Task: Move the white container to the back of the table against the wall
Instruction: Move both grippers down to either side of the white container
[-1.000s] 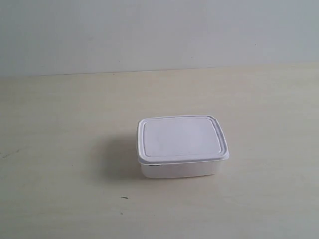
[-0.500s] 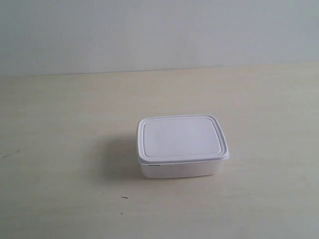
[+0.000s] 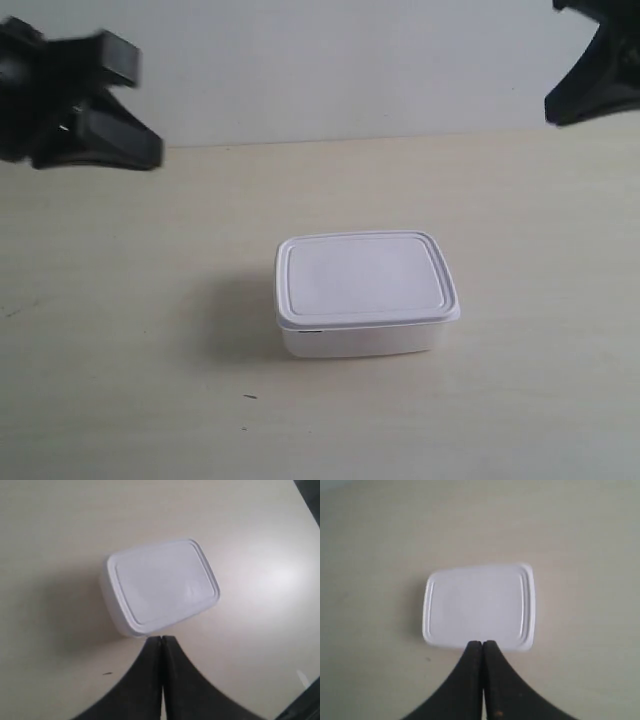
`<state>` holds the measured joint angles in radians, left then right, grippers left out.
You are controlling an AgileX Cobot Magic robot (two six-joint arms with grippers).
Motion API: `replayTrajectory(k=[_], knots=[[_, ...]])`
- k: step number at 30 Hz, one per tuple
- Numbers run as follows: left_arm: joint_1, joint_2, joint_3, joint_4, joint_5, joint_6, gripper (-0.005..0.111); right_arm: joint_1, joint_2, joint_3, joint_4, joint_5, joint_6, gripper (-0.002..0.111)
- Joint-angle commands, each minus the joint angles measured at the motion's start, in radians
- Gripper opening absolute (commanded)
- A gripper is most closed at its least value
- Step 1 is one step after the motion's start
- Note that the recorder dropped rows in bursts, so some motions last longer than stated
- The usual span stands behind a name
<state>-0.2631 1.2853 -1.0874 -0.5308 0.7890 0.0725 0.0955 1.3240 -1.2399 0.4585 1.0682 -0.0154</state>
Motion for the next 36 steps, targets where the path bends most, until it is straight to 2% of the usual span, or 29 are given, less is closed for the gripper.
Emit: replayTrajectory(k=[1,5,9,16,26,36], knots=[[-0.231,0.099,-0.005,0.087,-0.067,-0.113,0.0,0.051,0.045,0.057,0.007,0.106,-0.013,0.0],[-0.392,0.193,-0.004,0.087,-0.142,-0.15,0.0,0.149,0.039,0.201,0.014,0.023,-0.026,0.0],[-0.478,0.287,-0.004,0.087,-0.166,-0.165,0.0,0.207,0.039,0.362,0.014,-0.101,-0.026,0.0],[-0.487,0.383,0.059,0.079,-0.245,-0.177,0.0,0.212,0.067,0.52,0.073,-0.267,-0.054,0.0],[-0.481,0.503,0.064,0.079,-0.279,-0.208,0.0,0.212,0.262,0.523,0.225,-0.432,-0.209,0.0],[-0.474,0.56,0.064,0.084,-0.374,-0.208,0.0,0.212,0.373,0.469,0.274,-0.446,-0.264,0.0]])
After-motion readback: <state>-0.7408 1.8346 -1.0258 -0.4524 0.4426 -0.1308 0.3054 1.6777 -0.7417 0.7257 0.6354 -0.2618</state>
